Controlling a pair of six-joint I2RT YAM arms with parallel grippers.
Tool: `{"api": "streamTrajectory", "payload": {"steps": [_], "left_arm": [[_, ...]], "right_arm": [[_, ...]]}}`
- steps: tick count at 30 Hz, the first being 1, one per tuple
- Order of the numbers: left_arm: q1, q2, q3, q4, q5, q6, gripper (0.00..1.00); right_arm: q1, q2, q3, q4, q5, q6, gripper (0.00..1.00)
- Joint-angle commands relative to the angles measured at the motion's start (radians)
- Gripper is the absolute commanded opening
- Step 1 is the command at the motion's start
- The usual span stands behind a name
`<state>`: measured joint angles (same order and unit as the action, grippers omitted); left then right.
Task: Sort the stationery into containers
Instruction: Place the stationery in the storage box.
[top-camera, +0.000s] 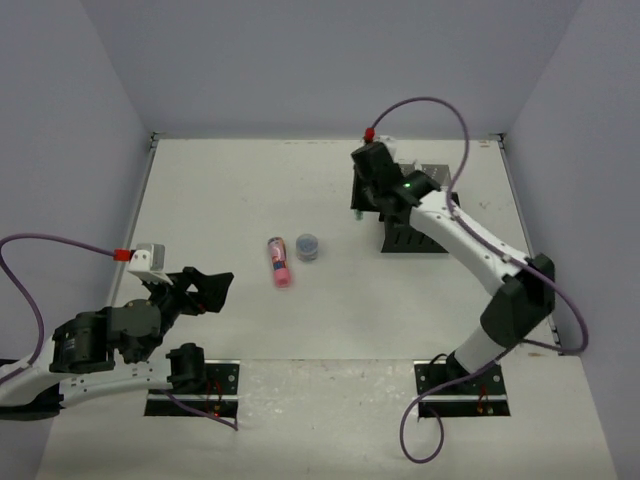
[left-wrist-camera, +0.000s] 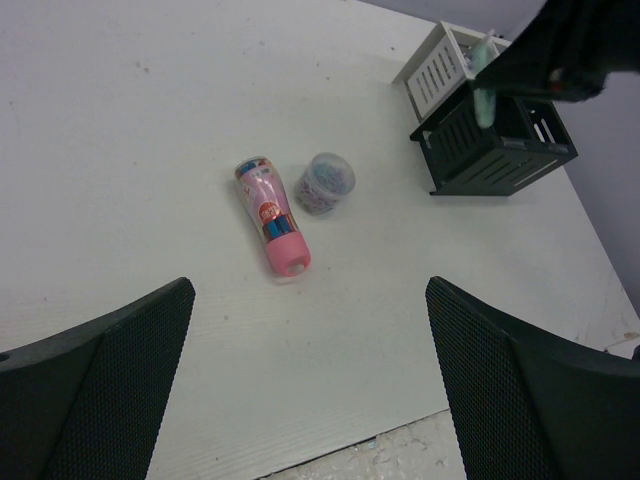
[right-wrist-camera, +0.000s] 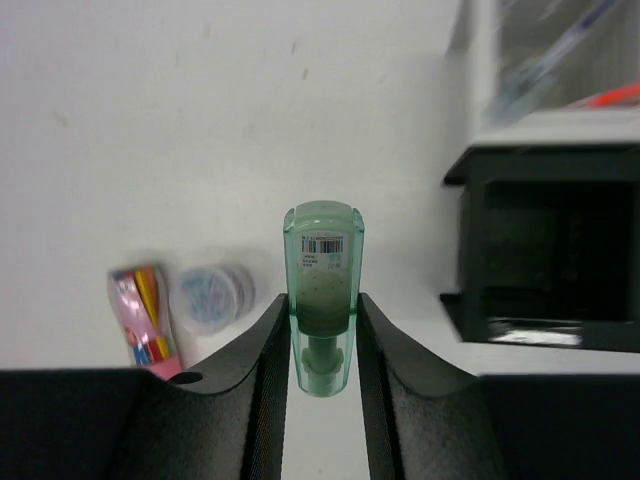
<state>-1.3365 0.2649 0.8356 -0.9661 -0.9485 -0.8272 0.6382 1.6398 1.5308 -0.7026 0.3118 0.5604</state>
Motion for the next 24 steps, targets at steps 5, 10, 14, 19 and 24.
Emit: {"api": "streamTrajectory", "payload": {"steps": [5, 10, 14, 19, 24], "left_arm": [[-0.016, 0.002, 0.017, 0.03, -0.013, 0.0, 1.0], [-0.016, 0.003, 0.015, 0.032, -0.011, 0.003, 1.0], [-0.016, -0.002, 0.015, 0.039, -0.006, 0.013, 1.0], [-0.016, -0.009, 0.011, 0.05, -0.001, 0.023, 1.0], [-0.016, -0.016, 0.01, 0.055, 0.002, 0.03, 1.0]], "right_arm": [[-0.439, -0.106, 0.029, 0.105, 0.133, -0.046, 0.09], [-0.497, 0.017, 0.103, 0.125, 0.141, -0.035, 0.09], [-0.511, 0.158, 0.198, 0.097, 0.117, -0.045, 0.12], [-0.514, 0.236, 0.228, 0.085, 0.099, -0.04, 0.17], [-0.514, 0.271, 0.231, 0.064, 0.095, -0.034, 0.26]]}}
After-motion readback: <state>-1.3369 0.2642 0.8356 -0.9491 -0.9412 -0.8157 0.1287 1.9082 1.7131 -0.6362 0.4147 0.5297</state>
